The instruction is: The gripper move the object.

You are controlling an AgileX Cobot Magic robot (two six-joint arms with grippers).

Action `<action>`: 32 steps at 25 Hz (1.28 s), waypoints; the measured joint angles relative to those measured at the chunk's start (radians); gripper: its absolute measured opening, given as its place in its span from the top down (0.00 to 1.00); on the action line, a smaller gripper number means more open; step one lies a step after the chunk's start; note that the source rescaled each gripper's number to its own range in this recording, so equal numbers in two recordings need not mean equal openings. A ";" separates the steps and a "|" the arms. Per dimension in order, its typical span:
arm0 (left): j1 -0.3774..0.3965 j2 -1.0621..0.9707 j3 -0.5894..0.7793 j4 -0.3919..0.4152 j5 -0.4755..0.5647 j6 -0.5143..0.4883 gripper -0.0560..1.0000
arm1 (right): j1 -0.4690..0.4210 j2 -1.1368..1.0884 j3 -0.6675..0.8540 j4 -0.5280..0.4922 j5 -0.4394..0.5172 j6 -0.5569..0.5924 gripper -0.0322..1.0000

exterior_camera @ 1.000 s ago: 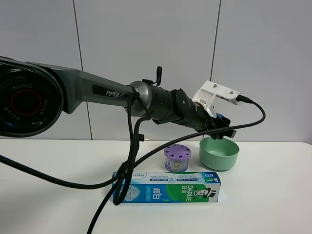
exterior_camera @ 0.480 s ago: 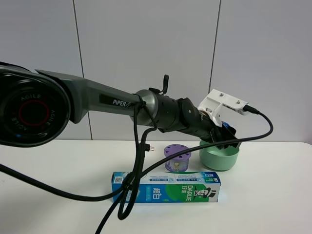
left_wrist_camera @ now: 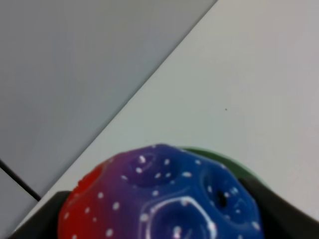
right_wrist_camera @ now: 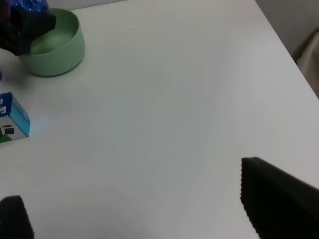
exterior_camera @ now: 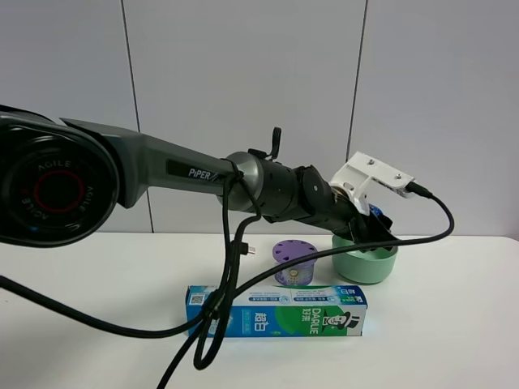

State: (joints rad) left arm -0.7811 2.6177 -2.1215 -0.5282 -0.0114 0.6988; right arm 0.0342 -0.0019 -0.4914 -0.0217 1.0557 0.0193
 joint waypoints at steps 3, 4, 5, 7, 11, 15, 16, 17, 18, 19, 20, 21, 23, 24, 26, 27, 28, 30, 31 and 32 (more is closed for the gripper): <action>0.000 0.000 0.000 0.000 0.001 0.006 0.93 | 0.000 0.000 0.000 0.000 0.000 0.000 0.00; 0.000 0.000 0.000 0.000 0.001 0.007 0.90 | 0.000 0.000 0.000 0.000 0.000 0.000 0.00; 0.000 0.000 0.000 0.000 0.001 0.010 0.85 | 0.000 0.000 0.000 0.000 0.000 0.000 0.00; 0.000 0.000 0.000 0.000 0.001 0.010 0.78 | 0.000 0.000 0.000 0.000 0.000 0.000 0.00; 0.000 0.000 0.000 0.001 0.005 0.010 0.73 | 0.000 0.000 0.000 0.000 0.000 0.000 0.00; 0.000 0.000 0.000 0.002 0.011 0.013 0.57 | 0.000 0.000 0.000 0.000 0.000 0.000 0.00; 0.000 0.000 0.000 0.002 0.011 0.013 0.47 | 0.000 0.000 0.000 0.000 0.000 0.000 0.00; 0.000 0.000 0.000 0.002 0.011 0.013 0.40 | 0.000 0.000 0.000 0.000 0.000 0.000 0.00; 0.000 0.000 0.000 0.002 0.011 0.014 0.34 | 0.000 0.000 0.000 0.000 0.000 0.000 0.00; 0.000 0.000 0.000 0.002 0.011 0.014 0.31 | 0.000 0.000 0.000 0.000 0.000 0.000 0.00; 0.000 0.000 0.000 0.002 0.011 0.014 0.29 | 0.000 0.000 0.000 0.000 0.000 0.000 0.00; 0.000 0.000 0.000 0.002 0.011 0.014 0.28 | 0.000 0.000 0.000 0.000 0.000 0.000 0.00; 0.000 -0.002 0.000 0.005 0.024 0.014 0.26 | 0.000 0.000 0.000 0.000 0.000 0.000 0.00; 0.000 -0.005 0.000 0.010 0.043 0.014 0.26 | 0.000 0.000 0.000 0.000 0.000 0.000 0.00; 0.000 -0.026 0.000 0.036 0.099 0.014 0.26 | 0.000 0.000 0.000 0.000 0.000 0.000 0.00; 0.000 -0.041 0.000 0.057 0.126 0.014 0.26 | 0.000 0.000 0.000 0.000 0.000 0.000 0.00; 0.000 -0.064 0.000 0.076 0.160 0.014 0.26 | 0.000 0.000 0.000 0.000 0.000 0.000 0.00; 0.000 -0.123 0.000 0.135 0.224 0.006 0.26 | 0.000 0.000 0.000 0.000 0.000 0.000 0.00; 0.000 -0.150 0.000 0.166 0.260 -0.003 0.26 | 0.000 0.000 0.000 0.000 0.000 0.000 0.00; 0.000 -0.183 0.000 0.208 0.300 -0.018 0.26 | 0.000 0.000 0.000 0.000 0.000 0.000 0.00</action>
State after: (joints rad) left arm -0.7811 2.4344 -2.1215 -0.3198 0.2887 0.6806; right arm 0.0342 -0.0019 -0.4914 -0.0217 1.0557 0.0193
